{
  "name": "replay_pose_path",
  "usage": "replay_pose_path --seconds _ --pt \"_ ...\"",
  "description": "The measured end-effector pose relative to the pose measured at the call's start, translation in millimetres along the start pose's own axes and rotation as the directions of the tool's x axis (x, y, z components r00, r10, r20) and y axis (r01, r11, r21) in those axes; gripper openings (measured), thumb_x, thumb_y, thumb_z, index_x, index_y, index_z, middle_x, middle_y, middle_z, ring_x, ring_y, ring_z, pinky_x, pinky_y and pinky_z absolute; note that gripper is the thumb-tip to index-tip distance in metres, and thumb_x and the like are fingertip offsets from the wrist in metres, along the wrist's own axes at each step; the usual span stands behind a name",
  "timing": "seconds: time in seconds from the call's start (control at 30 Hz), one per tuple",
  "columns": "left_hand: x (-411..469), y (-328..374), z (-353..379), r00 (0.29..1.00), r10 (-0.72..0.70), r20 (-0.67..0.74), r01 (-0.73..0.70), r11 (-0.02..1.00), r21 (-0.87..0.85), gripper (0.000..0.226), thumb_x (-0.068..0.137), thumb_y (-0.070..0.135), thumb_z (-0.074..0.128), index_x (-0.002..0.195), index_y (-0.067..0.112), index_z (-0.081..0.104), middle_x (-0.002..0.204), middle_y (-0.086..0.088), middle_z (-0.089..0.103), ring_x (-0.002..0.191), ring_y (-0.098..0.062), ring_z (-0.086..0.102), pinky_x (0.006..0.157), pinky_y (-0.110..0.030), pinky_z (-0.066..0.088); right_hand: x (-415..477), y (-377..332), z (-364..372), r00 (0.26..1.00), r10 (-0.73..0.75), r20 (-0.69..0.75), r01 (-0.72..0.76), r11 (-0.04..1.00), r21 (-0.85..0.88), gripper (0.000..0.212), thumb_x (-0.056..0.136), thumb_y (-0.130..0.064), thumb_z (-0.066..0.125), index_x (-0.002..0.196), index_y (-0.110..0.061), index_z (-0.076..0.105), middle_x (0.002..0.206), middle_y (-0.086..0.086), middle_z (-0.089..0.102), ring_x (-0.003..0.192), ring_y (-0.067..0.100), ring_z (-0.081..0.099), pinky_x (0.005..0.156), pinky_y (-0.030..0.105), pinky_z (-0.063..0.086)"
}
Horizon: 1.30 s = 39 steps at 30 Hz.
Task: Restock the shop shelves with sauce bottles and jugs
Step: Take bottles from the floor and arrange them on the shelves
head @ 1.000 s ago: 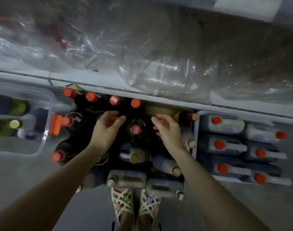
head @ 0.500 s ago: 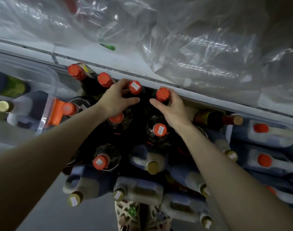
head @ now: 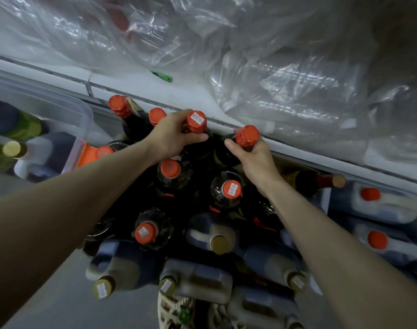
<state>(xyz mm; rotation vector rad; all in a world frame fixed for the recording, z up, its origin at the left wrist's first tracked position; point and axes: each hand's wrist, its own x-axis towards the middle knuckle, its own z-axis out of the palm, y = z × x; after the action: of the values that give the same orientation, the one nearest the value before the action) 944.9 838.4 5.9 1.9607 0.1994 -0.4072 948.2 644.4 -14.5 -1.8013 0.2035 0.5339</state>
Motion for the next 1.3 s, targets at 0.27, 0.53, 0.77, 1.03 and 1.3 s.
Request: replay_pose_path --seconds 0.27,0.53,0.77,1.03,1.3 --pt "-65.9 119.9 -47.1 0.993 0.106 -0.059 -0.110 0.991 -0.074 0.022 0.083 0.016 0.072 0.101 0.015 0.058 0.090 0.011 0.063 0.089 0.000 0.060 0.083 -0.011 0.045 -76.4 -129.7 -38.5 0.993 -0.120 -0.001 0.120 0.991 -0.058 0.019 0.086 -0.031 0.070 0.093 -0.017 0.061 0.089 -0.003 0.064 0.086 0.008 0.061 0.086 0.026 0.048" --pt "-167.0 330.8 -126.7 0.921 0.324 -0.218 -0.351 0.931 -0.101 0.022 0.081 0.034 0.063 0.092 0.017 0.054 0.086 -0.003 0.057 0.082 -0.012 0.051 0.081 -0.031 0.043 -190.5 -359.8 -100.1 0.934 -0.356 0.015 0.356 0.930 -0.086 0.027 0.088 -0.025 0.068 0.091 0.000 0.061 0.083 0.003 0.063 0.077 0.004 0.057 0.075 0.021 0.044" --pt "-272.8 551.6 -214.5 0.754 0.543 -0.369 -0.587 0.810 -0.008 0.014 0.097 0.023 0.054 0.096 0.010 0.052 0.088 -0.017 0.065 0.076 -0.012 0.059 0.076 -0.029 0.049 -314.2 -578.3 -146.4 0.781 -0.624 -0.022 0.617 0.777 -0.124 0.036 0.081 -0.056 0.062 0.083 -0.020 0.062 0.087 0.014 0.069 0.088 0.032 0.067 0.091 0.052 0.050" --pt "-383.2 768.3 -279.9 0.459 0.719 -0.522 -0.797 0.593 0.116 0.021 0.098 0.033 0.050 0.088 0.015 0.048 0.071 -0.004 0.058 0.064 -0.014 0.058 0.068 -0.034 0.048 -443.9 -778.2 -194.4 0.501 -0.861 -0.085 0.860 0.506 -0.062 0.031 0.095 -0.048 0.049 0.079 -0.021 0.055 0.075 -0.003 0.063 0.078 0.019 0.063 0.085 0.043 0.050" --pt "-450.1 897.0 -321.8 0.219 0.799 -0.559 -0.885 0.405 0.232 0.020 0.098 0.034 0.049 0.084 0.019 0.047 0.071 -0.008 0.057 0.060 -0.015 0.056 0.059 -0.026 0.047 -520.4 -909.8 -233.5 0.230 -0.958 -0.171 0.964 0.248 -0.093 0.052 0.090 -0.063 0.044 0.076 -0.013 0.052 0.069 0.008 0.057 0.065 0.025 0.059 0.073 0.047 0.052"
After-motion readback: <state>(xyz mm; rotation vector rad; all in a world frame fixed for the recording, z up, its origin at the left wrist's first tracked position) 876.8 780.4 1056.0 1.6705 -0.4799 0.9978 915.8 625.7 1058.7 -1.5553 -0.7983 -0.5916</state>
